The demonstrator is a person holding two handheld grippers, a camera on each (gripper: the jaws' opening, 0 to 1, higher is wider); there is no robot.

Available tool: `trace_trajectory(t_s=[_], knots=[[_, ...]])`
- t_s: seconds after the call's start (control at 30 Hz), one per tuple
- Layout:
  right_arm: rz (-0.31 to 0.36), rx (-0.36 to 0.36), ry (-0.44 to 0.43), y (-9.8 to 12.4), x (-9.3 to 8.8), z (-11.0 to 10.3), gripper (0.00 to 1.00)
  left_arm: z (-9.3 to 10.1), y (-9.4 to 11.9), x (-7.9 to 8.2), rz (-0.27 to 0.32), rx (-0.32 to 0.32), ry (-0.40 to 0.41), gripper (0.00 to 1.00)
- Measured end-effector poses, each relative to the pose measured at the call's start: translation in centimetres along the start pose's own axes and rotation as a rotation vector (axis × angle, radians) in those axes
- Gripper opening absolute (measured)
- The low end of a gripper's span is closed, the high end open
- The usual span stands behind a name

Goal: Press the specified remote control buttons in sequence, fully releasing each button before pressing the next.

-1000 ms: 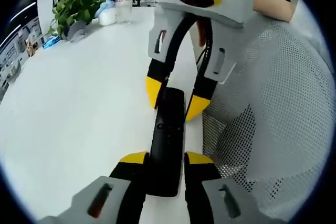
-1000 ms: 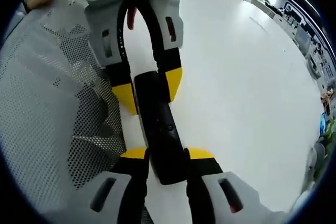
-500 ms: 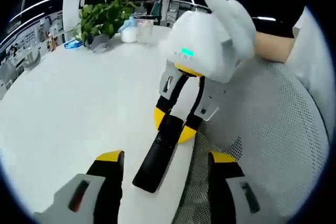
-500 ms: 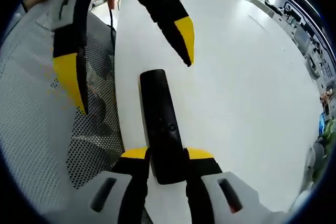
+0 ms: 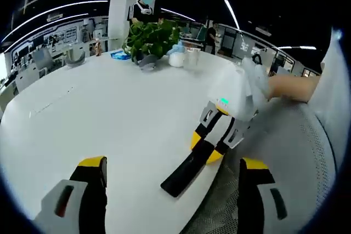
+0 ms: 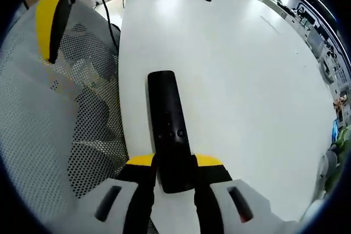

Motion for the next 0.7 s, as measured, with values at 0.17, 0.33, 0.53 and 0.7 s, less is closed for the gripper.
trace_trajectory(t_s=[0.17,0.33,0.53,0.7], knots=[[0.001,-0.002,0.0,0.0,0.0,0.0,0.25,0.1,1.8,-0.1,0.067,0.097,0.026,0.99],[0.007,-0.001,-0.008,0.0,-0.1,0.0,0.26,0.4,3.6,-0.5,0.107,0.12,0.073,0.99],[0.016,0.0,-0.021,0.0,-0.1,0.0,0.26,0.2,5.5,-1.0,0.095,0.201,0.036,0.99],[0.02,0.001,-0.026,0.0,-0.2,0.1,0.26,-0.1,7.3,-1.7,0.102,0.249,0.03,0.99]])
Point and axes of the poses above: the point that each gripper's makers call its tool centre point, and the gripper's own axes: y roughly backward along the fingers, z roughly to its right, x roughly out of its top, the point moved 10 cm from there along y, roughly backward along the fingers, and after that the axes turned 5 degrees about y, right-handed, at the moved point
